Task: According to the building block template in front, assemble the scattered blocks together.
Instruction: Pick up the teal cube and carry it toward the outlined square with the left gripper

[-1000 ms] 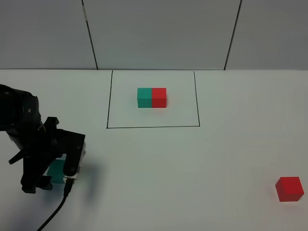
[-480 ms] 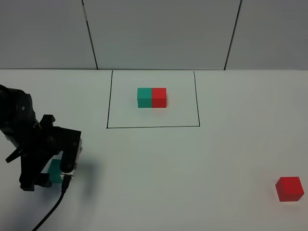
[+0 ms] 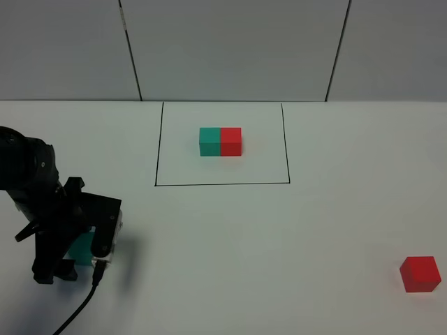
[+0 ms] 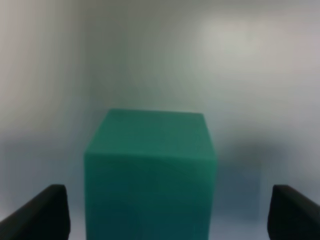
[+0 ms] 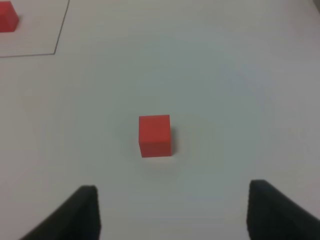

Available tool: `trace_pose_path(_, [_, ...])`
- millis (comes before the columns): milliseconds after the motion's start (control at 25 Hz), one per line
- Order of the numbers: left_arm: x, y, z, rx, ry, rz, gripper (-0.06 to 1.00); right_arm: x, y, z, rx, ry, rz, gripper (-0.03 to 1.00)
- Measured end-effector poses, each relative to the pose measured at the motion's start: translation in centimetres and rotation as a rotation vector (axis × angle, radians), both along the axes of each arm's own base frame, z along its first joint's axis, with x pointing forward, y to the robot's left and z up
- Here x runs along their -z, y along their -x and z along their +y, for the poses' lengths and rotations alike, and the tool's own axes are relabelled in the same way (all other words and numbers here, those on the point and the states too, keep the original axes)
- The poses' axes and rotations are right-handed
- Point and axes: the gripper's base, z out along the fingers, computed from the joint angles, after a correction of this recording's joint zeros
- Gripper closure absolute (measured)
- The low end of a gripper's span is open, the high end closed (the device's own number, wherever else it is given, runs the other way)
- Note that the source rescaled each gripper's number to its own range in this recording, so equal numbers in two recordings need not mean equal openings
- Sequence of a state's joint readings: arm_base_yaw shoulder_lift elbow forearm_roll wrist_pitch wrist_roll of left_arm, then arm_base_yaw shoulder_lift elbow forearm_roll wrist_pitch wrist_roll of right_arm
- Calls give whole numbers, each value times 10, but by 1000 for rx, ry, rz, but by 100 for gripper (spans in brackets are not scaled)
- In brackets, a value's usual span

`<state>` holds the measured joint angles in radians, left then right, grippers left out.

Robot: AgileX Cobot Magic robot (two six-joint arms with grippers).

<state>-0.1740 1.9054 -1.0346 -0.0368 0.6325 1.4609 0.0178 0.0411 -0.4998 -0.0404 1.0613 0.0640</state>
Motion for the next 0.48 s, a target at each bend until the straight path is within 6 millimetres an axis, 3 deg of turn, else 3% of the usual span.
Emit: trace_pose_path(480, [13, -2, 1, 18, -19, 21, 6, 0, 0, 0, 0, 0, 0, 39])
